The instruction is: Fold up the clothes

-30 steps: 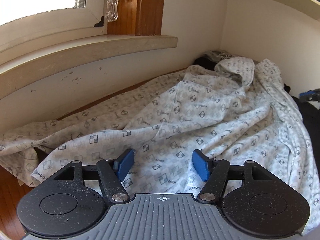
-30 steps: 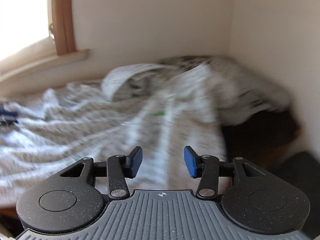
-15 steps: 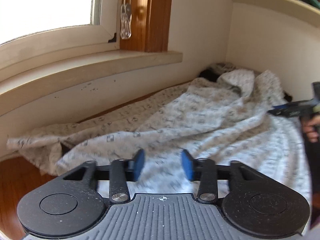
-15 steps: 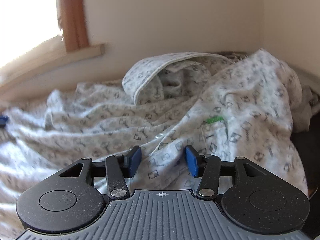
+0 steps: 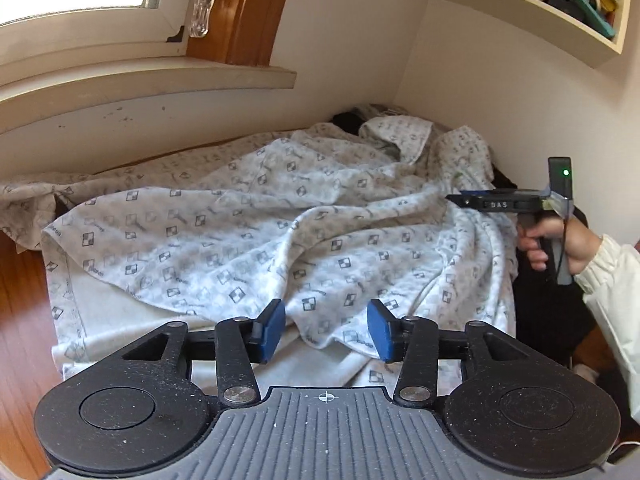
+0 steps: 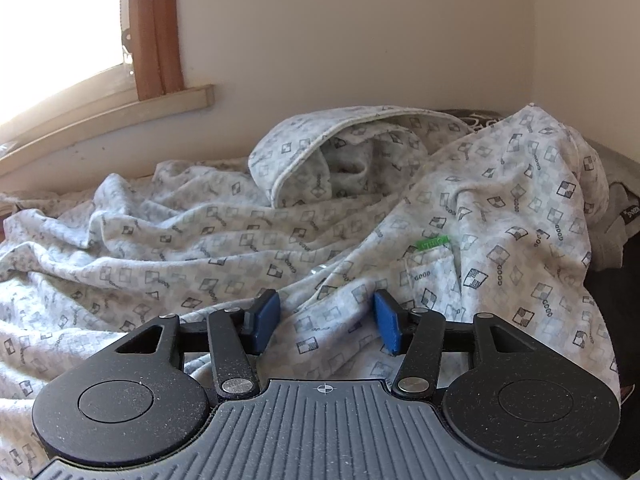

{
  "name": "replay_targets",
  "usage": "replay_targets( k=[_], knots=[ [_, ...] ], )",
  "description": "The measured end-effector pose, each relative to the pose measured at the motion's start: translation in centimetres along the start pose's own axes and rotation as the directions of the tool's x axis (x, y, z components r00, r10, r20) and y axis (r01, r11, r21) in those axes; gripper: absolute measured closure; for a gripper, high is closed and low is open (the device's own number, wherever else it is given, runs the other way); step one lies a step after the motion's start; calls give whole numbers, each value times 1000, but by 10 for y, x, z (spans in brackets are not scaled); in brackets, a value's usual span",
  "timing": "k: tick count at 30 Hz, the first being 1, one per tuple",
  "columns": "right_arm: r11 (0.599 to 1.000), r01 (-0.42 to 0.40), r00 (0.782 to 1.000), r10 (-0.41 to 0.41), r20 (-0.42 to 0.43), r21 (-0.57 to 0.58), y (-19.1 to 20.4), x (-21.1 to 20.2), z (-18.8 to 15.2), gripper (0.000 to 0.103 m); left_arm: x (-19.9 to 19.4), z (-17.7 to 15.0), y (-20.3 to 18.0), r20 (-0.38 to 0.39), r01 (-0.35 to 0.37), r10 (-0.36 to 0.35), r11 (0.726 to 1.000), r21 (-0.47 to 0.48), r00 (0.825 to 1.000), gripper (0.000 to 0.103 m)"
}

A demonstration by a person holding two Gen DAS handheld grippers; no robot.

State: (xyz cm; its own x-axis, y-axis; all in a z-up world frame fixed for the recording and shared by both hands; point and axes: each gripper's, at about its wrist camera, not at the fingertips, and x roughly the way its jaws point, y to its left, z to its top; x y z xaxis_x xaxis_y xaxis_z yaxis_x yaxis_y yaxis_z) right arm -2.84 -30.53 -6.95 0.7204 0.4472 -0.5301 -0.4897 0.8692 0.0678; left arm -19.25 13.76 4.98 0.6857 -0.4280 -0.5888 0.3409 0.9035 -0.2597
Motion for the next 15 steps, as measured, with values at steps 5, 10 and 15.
replay_targets(
  k=[5,10,15],
  knots=[
    [1000,-3,1000,3,-2,-5,-1,-1,1,51,8,-11,-11,-25,-3,4,1000,24,1000,54],
    [1000,-2,1000,2,4,-4,0,-1,1,51,18,-9,-24,-15,0,1,997,71,1000,68],
    [1000,-15,1000,15,12,4,-1,-4,1,50,6,2,-26,97,-43,34,995,86,995,100]
  ],
)
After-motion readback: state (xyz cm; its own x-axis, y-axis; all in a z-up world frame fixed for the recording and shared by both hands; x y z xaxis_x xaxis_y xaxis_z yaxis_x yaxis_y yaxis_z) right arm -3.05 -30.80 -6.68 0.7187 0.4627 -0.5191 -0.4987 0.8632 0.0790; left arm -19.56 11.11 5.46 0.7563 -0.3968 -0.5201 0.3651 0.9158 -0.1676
